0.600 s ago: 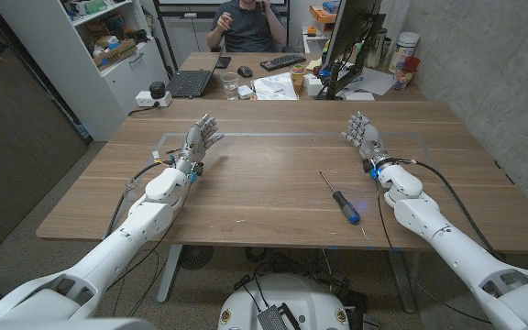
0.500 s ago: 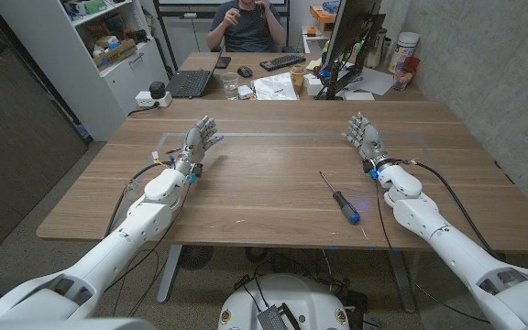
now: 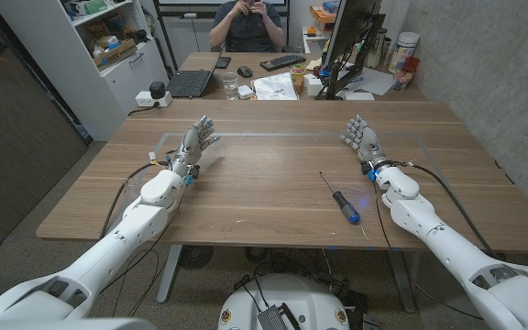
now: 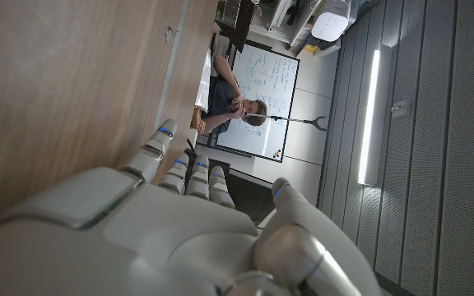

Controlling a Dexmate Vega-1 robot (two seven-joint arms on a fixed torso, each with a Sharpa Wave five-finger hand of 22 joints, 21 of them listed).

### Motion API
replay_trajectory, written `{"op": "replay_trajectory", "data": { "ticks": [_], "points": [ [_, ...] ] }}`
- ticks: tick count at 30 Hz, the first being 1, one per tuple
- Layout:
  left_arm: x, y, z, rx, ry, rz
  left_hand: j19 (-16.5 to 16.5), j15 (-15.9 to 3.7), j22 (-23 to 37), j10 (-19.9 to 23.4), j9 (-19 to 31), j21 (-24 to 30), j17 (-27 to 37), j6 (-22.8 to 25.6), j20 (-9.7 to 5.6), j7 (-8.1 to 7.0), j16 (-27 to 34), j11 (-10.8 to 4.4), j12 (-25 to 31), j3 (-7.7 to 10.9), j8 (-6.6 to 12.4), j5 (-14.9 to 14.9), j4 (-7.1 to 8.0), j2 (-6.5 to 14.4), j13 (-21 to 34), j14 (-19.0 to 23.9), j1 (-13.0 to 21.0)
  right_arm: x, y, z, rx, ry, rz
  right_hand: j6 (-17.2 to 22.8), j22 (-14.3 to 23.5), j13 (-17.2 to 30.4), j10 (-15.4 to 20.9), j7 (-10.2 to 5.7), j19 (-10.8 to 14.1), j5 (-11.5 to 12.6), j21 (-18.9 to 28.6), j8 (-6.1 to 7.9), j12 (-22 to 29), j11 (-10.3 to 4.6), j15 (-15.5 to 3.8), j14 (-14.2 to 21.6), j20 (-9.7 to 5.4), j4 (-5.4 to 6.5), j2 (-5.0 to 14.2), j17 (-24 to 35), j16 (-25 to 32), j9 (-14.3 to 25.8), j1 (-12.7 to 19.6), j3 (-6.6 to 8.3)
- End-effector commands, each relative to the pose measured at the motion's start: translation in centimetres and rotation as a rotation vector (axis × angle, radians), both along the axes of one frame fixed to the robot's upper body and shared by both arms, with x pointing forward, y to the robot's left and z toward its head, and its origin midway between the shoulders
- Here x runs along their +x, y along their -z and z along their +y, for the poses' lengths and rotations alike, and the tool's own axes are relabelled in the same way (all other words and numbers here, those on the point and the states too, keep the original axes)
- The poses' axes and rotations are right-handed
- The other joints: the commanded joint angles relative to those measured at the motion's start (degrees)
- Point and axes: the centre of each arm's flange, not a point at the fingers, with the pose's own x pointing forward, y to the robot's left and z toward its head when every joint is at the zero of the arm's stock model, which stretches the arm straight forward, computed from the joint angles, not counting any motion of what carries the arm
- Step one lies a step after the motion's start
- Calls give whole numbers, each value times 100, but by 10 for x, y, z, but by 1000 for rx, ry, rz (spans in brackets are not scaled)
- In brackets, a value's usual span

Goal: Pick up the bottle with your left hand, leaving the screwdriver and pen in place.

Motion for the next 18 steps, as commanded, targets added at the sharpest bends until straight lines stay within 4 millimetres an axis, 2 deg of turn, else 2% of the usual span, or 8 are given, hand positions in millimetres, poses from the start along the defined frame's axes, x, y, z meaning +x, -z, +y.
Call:
{"op": "replay_trajectory", "data": {
  "ticks": [1,18],
  "points": [
    [-12,-11,-6,-13,60,-66,53,-25,8,6,26,-26,15,11,-9,-29,40,-40,18,-5,25,55,-63,-124,26,52,30,3,1,5,-21,-17,3,55,25,13,29,8,26,17,26,32,36,17,28,-14,-7,-3,-16,26,39,30,-1,8],
    [-36,-29,-17,-9,112,-138,108,-35,6,32,27,-45,15,39,-17,-19,46,-44,24,-92,37,107,-139,-292,26,77,68,1,2,9,-34,-27,5,66,25,13,43,21,13,16,22,37,42,25,25,-39,-17,5,-42,30,34,30,-30,-20]
  ]
}}
